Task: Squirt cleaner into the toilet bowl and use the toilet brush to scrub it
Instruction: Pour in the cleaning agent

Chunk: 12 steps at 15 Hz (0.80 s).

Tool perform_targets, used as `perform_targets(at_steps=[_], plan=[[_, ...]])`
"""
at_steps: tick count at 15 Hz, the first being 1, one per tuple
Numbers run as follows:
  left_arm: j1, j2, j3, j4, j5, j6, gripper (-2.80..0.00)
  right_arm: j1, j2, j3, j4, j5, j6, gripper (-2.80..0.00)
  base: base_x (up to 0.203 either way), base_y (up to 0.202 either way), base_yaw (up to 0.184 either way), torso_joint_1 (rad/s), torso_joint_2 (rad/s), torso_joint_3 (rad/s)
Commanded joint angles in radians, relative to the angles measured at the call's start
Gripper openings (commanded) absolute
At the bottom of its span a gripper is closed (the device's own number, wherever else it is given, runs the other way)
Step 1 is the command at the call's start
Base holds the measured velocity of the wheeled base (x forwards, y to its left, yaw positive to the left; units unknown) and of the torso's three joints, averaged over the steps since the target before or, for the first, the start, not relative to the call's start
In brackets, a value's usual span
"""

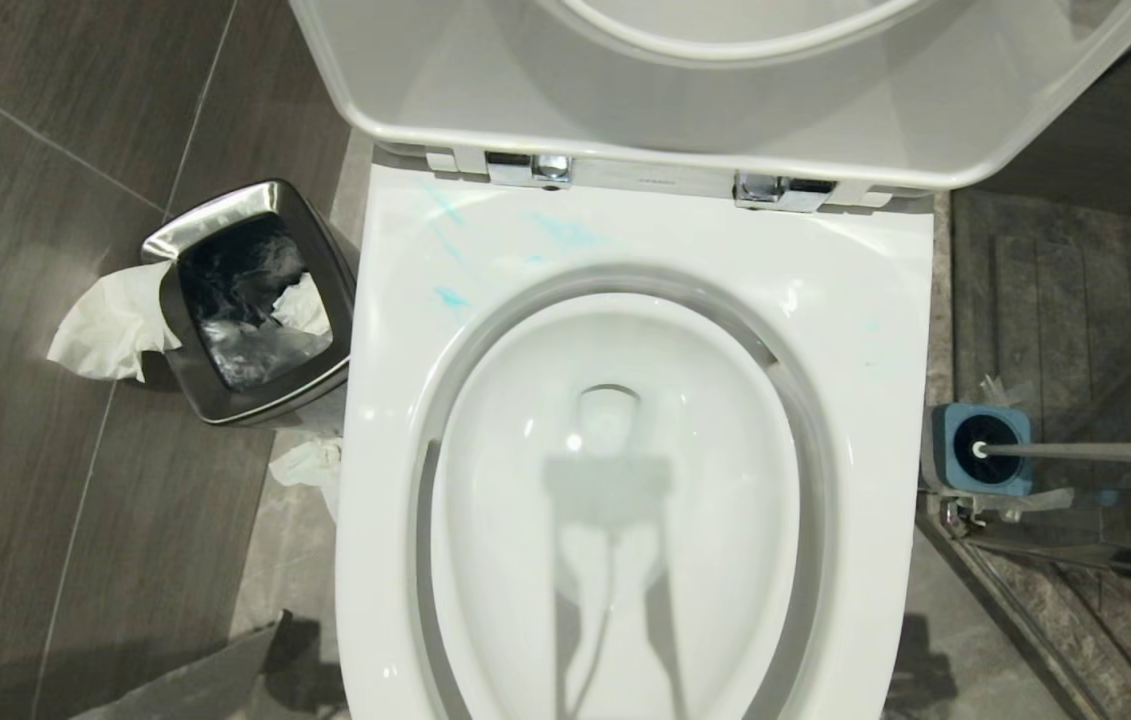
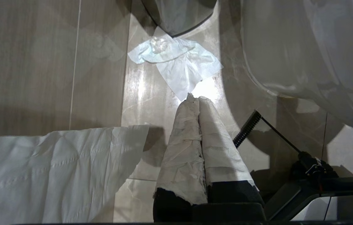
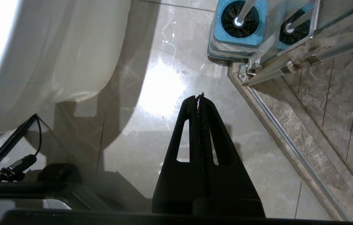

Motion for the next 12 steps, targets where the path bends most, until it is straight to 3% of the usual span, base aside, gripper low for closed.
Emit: perform_targets(at_steps=[1,5,9,12], plan=[[0.000,0.000,0.002,0.000,0.001,-0.006,-2.80,0.000,0.003,-0.022,0.049,-0.005,0.000,-2.80,0.000,0.000,0.000,0.006,0.01,-0.110],[0.000,0.000,0.002,0.000,0.001,-0.006,-2.80,0.000,0.055,-0.203,0.395,-0.023,0.000,-2.80,0.000,0.000,0.000,0.000,0.00,-0.025],[0.000,0.000,0.002,0.000,0.001,-0.008,-2.80,0.000,0.397,-0.298,0.396,-0.041,0.001,-2.80,0.000,0.000,0.000,0.000,0.00,0.000],[0.000,0.000,0.002,0.000,0.001,-0.008,-2.80,0.000,0.734,-0.344,0.223,-0.048,-0.005,-2.80,0.000,0.000,0.000,0.000,0.00,0.000]])
